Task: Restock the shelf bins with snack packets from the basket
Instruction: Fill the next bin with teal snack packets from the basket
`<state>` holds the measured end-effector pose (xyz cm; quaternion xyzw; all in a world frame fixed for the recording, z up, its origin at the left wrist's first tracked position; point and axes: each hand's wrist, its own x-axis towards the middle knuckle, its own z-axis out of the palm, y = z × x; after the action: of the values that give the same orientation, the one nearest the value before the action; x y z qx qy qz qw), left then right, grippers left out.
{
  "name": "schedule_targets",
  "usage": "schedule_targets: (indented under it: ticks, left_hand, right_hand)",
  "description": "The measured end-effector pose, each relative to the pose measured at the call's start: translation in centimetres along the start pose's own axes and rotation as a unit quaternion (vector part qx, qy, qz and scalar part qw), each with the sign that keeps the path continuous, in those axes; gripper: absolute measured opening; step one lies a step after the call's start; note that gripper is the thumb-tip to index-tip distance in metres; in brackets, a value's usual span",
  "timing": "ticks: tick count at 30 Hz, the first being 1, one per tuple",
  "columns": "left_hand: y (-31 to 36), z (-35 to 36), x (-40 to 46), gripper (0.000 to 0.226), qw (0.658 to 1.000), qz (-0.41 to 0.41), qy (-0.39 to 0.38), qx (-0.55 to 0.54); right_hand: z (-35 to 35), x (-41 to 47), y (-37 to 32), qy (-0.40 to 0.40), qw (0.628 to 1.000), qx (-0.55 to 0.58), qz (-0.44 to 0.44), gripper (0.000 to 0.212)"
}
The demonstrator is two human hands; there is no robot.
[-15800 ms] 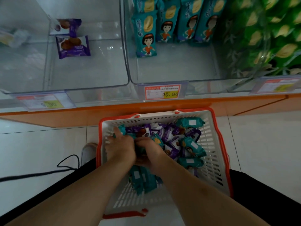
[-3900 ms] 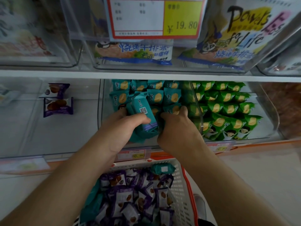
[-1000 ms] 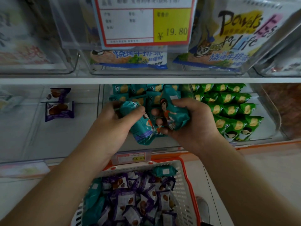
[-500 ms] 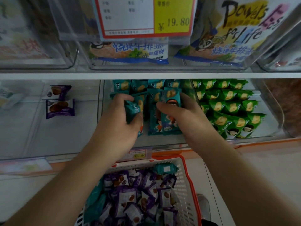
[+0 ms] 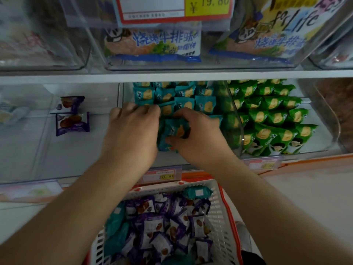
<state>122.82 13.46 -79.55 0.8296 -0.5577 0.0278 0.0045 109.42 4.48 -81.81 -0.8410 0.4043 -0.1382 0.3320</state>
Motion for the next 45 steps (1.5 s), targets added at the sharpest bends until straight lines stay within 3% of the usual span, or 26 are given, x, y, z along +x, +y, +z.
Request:
schedule_targets:
  ticks: [3,6,14,18,21,23,26,29,34,40,45]
  left_hand:
    - [-0.2,0.9,0.1,0.05,0.999,-0.01,0.011,0.046]
    - [-0.2,1.5,-0.2,0.045,0.997,-0.03,0.032,0.057]
    - [-0.5,1.7,-0.3,0.024,0.996,-0.043,0.048,0.056]
    - [-0.4,1.7,-0.2,0.017,0.995,-0.042,0.067,0.054]
    - [-0.2,1.6,-0.3,0.015,0.995,-0.04,0.078,0.052]
    - [0.1,1.3,-0.5,0.014,0.996,-0.018,0.077,0.038]
    - [0.9,0.6,-1.3,0.014,0.999,0.019,0.031,-0.023]
    - [1.3,0.7,-1.8,0.01,0.998,0.027,-0.036,-0.038]
    - [1.6,2.0,-1.2,0.009,0.988,0.026,-0.117,-0.098]
    - [1.5,3.8,-0.7,0.035,0.963,0.001,-0.168,-0.21]
    - [1.4,4.0,-0.7,0.032,0.964,-0.003,-0.16,-0.212]
  right_hand:
    - [1.4,0.0,-0.2,0.004,0.996,-0.085,-0.033,0.062]
    - [2.2,0.1,0.0,0.021,0.991,-0.13,0.004,0.059]
    - [2.3,0.4,-0.1,0.065,0.997,-0.037,0.026,0.051]
    - [2.2,-0.1,0.5,0.034,0.994,-0.103,0.012,0.024]
    - [2.4,-0.3,0.8,-0.011,0.997,-0.071,0.0,0.005]
    - [2.5,-0.2,0.8,-0.041,0.997,-0.062,-0.019,0.005]
    - [2.3,0.0,0.6,-0.074,0.994,-0.07,-0.035,0.022]
    - [2.0,0.0,0.8,-0.098,0.993,-0.063,-0.024,0.012]
    - [2.0,0.1,1.0,-0.128,0.989,-0.073,-0.005,0.02]
    - [1.5,-0.2,0.9,-0.125,0.99,-0.062,-0.01,0.03]
    - [1.1,0.0,0.7,-0.145,0.986,-0.076,0.02,0.032]
